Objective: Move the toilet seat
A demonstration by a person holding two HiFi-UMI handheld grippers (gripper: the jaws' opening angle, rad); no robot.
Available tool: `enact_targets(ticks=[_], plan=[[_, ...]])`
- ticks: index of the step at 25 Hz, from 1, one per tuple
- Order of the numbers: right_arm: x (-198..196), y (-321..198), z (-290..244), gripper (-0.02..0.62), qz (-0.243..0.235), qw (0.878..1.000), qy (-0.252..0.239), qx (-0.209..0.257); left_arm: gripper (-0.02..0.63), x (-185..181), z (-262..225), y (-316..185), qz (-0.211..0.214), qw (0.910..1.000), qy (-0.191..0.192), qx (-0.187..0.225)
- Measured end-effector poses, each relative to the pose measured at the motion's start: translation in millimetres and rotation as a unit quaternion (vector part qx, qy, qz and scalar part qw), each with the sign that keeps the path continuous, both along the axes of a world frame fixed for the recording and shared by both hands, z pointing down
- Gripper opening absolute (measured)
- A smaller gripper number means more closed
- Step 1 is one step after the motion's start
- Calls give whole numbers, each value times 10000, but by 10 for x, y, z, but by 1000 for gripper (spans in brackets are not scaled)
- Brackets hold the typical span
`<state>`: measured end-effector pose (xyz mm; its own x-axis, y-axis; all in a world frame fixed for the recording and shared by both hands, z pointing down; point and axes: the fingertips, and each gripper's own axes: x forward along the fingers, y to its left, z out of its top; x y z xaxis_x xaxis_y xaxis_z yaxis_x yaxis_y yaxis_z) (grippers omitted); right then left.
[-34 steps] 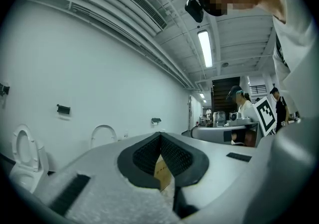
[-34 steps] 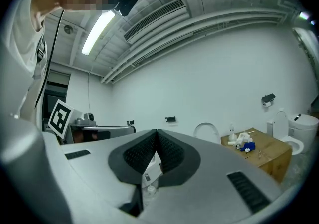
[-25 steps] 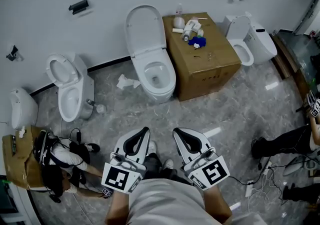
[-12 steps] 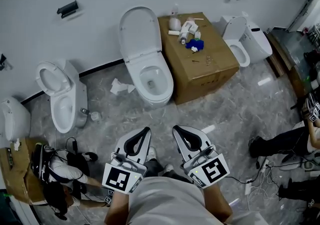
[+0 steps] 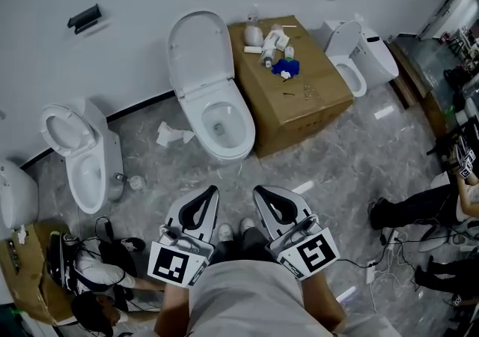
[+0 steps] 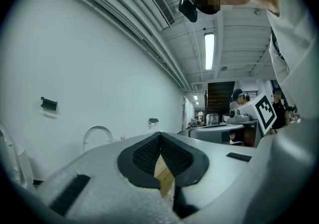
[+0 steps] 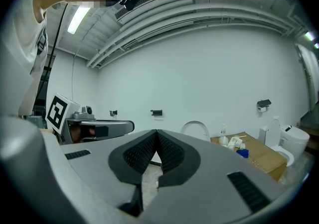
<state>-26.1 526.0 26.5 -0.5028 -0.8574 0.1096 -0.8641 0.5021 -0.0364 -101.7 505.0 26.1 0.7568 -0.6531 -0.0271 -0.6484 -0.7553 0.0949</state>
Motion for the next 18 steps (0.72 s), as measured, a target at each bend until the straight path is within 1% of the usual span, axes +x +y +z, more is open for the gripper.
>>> enact_targets(ticks=[4,8,13,18], plan=[[3,-243,43,12,19,10000,30,-13,8,10,32,-240,10,10000,37,-4],[38,-538,73,12,-41,10000,17,-6,8,46,62,-501,-28,10000,-10,-2],[177,-988,105,12,-186,9998,30,-34,8,137,117,-914,-158,9998,-60,-73],[343,-1454,118,12,-298,9995,53,-65,8,315,135,-1338,-234,9996,-58,-161]])
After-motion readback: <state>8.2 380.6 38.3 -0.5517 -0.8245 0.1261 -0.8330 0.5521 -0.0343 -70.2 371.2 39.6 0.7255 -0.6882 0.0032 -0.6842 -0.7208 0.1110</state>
